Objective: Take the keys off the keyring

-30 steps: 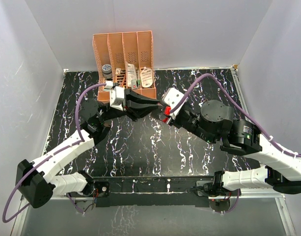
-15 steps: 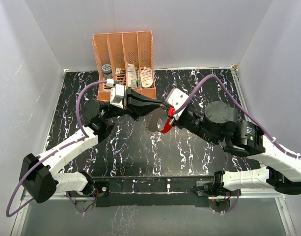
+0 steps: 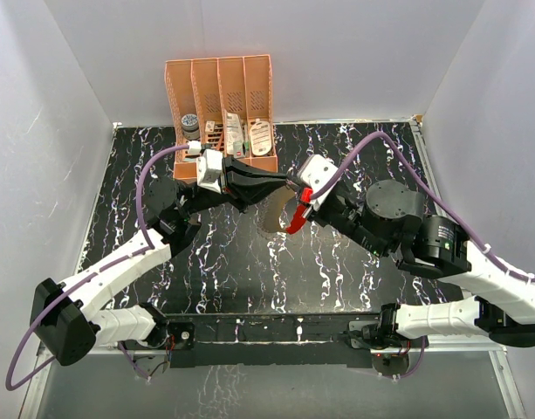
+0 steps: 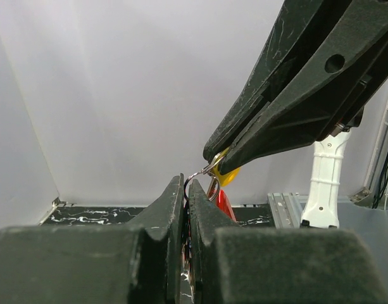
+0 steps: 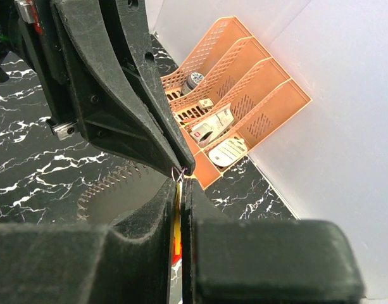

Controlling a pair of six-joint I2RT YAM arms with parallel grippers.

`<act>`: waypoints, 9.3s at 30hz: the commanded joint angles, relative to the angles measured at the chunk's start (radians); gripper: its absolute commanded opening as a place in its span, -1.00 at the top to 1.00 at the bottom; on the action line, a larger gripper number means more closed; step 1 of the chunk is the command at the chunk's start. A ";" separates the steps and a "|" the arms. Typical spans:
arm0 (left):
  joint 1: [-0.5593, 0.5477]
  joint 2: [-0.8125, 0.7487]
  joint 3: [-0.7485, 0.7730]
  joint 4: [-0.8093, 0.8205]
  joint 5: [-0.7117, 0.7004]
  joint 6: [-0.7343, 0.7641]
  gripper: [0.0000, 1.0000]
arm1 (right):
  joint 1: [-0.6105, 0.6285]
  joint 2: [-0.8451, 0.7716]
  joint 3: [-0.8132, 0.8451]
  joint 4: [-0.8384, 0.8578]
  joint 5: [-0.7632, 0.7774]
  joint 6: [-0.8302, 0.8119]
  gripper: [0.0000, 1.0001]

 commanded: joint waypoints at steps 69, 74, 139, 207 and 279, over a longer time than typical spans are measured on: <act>0.011 0.042 0.104 -0.042 -0.050 0.047 0.34 | 0.005 -0.072 -0.065 0.146 0.003 -0.001 1.00; 0.011 0.001 0.049 -0.049 -0.090 0.053 0.34 | 0.005 -0.077 -0.067 0.151 0.014 -0.007 1.00; 0.448 0.137 -0.227 0.852 0.152 -0.555 -0.18 | 0.006 0.369 0.423 -0.581 0.111 0.084 1.00; 0.130 0.317 -0.001 0.655 0.344 -0.427 0.25 | 0.006 0.340 0.388 -0.494 0.125 0.075 1.00; 0.120 0.259 -0.041 0.577 0.262 -0.302 0.46 | 0.006 0.296 0.349 -0.459 0.136 0.078 1.00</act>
